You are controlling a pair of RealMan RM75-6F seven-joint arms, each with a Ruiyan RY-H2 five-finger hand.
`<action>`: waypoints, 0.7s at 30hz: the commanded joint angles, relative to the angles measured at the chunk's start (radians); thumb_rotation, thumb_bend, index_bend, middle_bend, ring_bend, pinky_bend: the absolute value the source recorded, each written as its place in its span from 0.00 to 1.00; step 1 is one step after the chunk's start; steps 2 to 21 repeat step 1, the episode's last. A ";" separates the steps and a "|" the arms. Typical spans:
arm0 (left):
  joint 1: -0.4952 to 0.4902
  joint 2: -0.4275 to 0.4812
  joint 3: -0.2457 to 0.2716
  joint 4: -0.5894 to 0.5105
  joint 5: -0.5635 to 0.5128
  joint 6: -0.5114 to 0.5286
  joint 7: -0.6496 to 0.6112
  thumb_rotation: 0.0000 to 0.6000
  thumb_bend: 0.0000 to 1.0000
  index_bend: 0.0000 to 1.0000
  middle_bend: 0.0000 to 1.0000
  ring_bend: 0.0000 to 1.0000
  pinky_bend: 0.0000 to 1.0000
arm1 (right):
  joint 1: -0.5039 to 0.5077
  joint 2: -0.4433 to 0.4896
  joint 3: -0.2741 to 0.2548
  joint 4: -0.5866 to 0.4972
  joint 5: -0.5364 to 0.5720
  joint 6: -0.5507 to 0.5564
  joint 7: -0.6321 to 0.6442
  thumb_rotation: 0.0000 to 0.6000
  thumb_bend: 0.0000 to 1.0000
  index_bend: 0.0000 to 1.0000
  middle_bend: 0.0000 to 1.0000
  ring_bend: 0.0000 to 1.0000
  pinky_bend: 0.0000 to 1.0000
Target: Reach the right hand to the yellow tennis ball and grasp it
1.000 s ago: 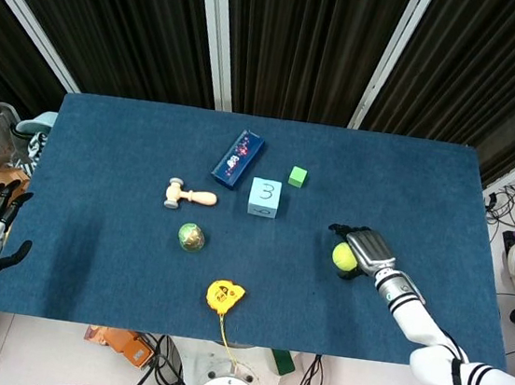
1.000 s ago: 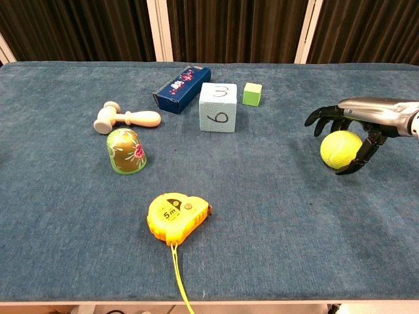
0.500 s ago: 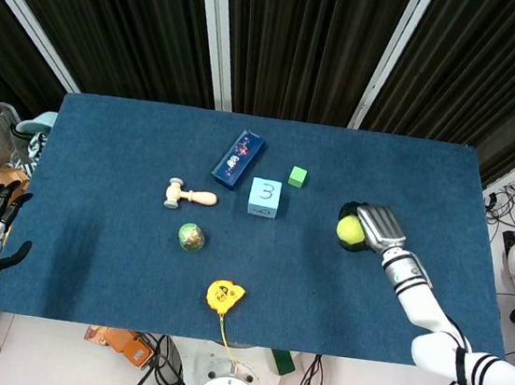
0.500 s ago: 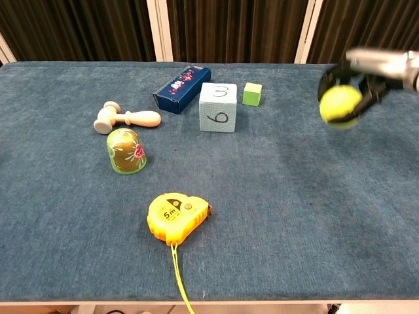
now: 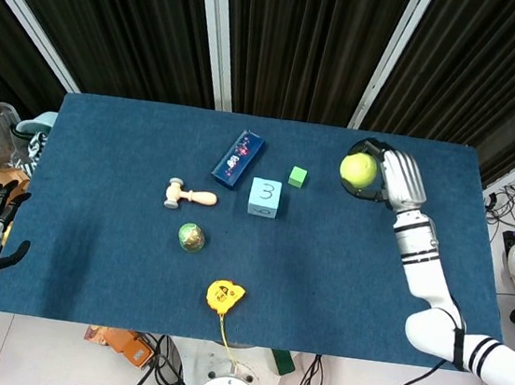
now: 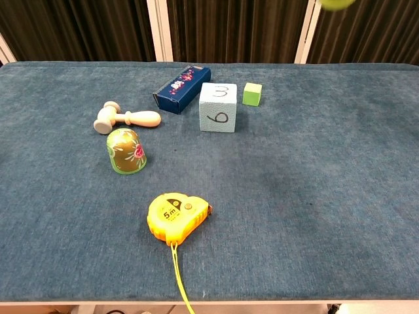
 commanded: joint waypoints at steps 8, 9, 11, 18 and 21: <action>0.000 0.000 0.000 0.000 -0.001 0.000 0.000 1.00 0.27 0.14 0.00 0.00 0.12 | -0.016 0.010 0.004 -0.020 -0.015 0.028 0.027 1.00 0.60 0.68 0.62 0.72 0.84; 0.000 0.000 0.000 0.000 -0.001 0.000 0.000 1.00 0.27 0.14 0.00 0.00 0.12 | -0.016 0.010 0.004 -0.020 -0.015 0.028 0.027 1.00 0.60 0.68 0.62 0.72 0.84; 0.000 0.000 0.000 0.000 -0.001 0.000 0.000 1.00 0.27 0.14 0.00 0.00 0.12 | -0.016 0.010 0.004 -0.020 -0.015 0.028 0.027 1.00 0.60 0.68 0.62 0.72 0.84; 0.000 0.000 0.000 0.000 -0.001 0.000 0.000 1.00 0.27 0.14 0.00 0.00 0.12 | -0.016 0.010 0.004 -0.020 -0.015 0.028 0.027 1.00 0.60 0.68 0.62 0.72 0.84; 0.000 0.000 0.000 0.000 -0.001 0.000 0.000 1.00 0.27 0.14 0.00 0.00 0.12 | -0.016 0.010 0.004 -0.020 -0.015 0.028 0.027 1.00 0.60 0.68 0.62 0.72 0.84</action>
